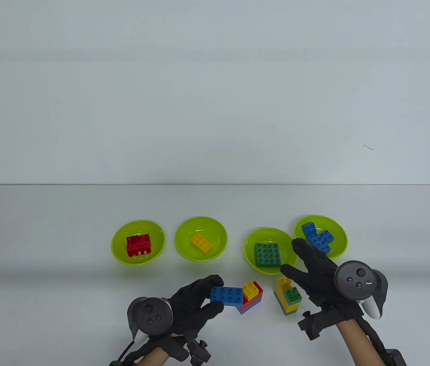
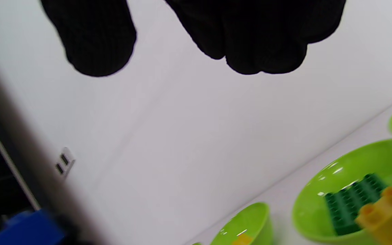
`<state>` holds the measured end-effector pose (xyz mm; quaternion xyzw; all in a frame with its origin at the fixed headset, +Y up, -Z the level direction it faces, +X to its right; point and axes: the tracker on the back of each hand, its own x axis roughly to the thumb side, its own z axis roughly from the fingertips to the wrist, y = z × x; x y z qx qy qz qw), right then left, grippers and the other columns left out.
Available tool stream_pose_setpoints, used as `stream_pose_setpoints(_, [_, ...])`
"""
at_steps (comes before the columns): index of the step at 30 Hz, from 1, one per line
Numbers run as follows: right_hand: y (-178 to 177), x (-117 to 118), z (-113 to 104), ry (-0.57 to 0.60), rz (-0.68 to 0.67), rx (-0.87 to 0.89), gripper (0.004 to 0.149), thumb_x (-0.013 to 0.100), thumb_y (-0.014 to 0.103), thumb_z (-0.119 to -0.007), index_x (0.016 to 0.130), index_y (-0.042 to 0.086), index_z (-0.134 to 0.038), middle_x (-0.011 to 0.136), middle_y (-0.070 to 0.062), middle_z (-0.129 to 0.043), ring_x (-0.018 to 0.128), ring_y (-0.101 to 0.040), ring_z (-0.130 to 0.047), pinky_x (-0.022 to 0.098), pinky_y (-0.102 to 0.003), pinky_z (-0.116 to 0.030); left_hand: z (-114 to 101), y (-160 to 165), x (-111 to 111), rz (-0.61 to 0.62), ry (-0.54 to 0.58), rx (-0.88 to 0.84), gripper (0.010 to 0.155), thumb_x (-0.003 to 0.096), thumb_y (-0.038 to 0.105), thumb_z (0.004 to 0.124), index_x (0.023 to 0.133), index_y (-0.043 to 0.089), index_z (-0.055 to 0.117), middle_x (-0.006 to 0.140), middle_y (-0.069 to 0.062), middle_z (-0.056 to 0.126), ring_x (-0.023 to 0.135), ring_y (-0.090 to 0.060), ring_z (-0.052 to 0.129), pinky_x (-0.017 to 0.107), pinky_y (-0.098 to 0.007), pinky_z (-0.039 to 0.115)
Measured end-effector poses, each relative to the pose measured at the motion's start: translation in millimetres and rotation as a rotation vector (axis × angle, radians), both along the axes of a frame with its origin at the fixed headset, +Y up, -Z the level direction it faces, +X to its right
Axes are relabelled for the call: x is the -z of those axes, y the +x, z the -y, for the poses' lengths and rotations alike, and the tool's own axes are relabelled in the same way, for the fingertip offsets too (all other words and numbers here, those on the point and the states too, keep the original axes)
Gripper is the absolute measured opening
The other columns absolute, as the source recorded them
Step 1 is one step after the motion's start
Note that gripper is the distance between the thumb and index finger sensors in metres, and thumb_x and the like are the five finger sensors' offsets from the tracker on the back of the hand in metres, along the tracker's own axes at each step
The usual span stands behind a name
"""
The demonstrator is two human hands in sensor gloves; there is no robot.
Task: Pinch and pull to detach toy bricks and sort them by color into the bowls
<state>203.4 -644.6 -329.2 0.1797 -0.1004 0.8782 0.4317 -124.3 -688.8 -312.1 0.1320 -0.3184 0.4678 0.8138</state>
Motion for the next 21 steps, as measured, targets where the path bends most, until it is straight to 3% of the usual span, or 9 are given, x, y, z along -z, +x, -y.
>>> stream_pose_setpoints(4, [-26,-20,10,-0.03,-0.142,0.058,0.081,0.053,0.051,-0.077,0.11,-0.002,-0.054,0.107,-0.031,-0.064,0.092,-0.053,-0.07,0.071,-0.06,-0.054,-3,3,-3,0.026,0.005,-0.01,0.066,0.0459,0.043,0.075,0.098,0.003,0.068,0.086,-0.024,0.086,0.073,-0.036,0.093,0.059,-0.053,0.073])
stream_pose_setpoints(11, [-49,-31,28,-0.073,-0.297,0.124,0.079,0.053,0.05,-0.077,0.109,-0.001,-0.054,0.106,-0.03,-0.066,0.091,-0.052,-0.071,0.071,-0.06,-0.054,0,9,-7,0.065,-0.01,-0.012,0.066,0.0459,0.043,0.075,0.098,0.003,0.068,0.086,-0.024,0.086,0.073,-0.036,0.093,0.059,-0.053,0.073])
stream_pose_setpoints(21, [-62,-47,30,0.008,-0.309,0.044,0.071,0.053,0.046,-0.079,0.105,0.002,-0.062,0.1,-0.026,-0.074,0.085,-0.047,-0.079,0.068,-0.058,-0.06,3,14,-9,0.081,-0.023,-0.003,0.066,0.0458,0.043,0.075,0.097,0.003,0.069,0.085,-0.023,0.087,0.072,-0.036,0.094,0.059,-0.053,0.074])
